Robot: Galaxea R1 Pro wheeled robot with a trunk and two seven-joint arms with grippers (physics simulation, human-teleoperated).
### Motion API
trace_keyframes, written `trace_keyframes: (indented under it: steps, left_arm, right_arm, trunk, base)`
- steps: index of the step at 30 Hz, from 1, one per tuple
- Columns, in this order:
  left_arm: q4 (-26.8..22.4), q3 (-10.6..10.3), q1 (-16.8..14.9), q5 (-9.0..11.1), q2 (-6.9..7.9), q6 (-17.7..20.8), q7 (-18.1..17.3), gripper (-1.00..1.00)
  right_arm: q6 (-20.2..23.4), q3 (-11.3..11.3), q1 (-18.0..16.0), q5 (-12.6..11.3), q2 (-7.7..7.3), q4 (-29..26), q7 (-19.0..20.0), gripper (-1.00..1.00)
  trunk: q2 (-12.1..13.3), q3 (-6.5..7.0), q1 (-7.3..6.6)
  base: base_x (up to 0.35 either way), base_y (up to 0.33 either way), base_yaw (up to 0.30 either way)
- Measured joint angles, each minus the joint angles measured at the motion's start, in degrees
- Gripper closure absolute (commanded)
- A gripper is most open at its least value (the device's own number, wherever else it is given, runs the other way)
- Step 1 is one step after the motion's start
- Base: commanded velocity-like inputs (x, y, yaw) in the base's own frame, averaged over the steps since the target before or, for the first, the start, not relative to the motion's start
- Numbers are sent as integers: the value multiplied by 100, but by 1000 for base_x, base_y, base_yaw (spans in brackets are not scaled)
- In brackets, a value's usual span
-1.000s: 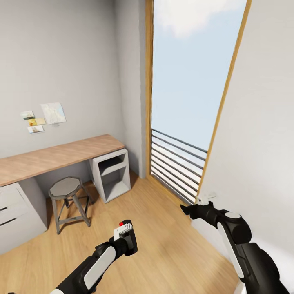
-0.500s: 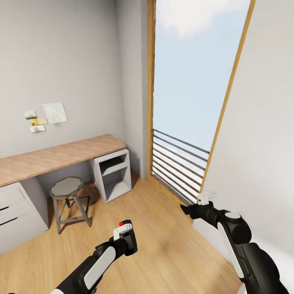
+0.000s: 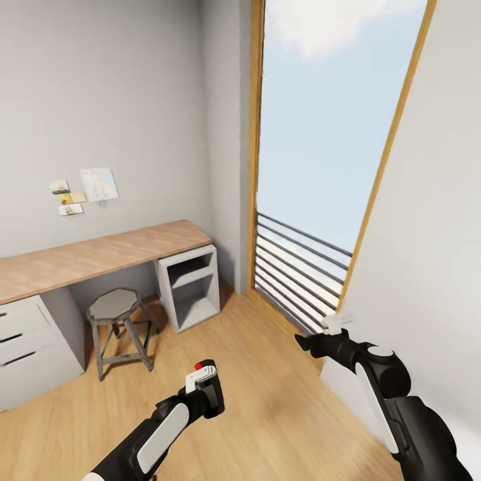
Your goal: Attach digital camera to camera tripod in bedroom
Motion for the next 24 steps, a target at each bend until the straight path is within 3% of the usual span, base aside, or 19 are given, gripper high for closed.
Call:
trace_keyframes:
  steps: [23, 24]
  left_arm:
    - [-9, -3, 0, -5, -5, 7, -3, 100]
    - [-38, -34, 0, 1, -7, 3, -21, 100]
  right_arm:
    - [2, 0, -16, 0, -9, 0, 3, -100]
    - [2, 1, -11, -3, -20, 0, 162, -100]
  trunk:
    - [0, -5, 0]
    - [0, -5, 0]
  base:
    - [1, -1, 281]
    - [0, 0, 284]
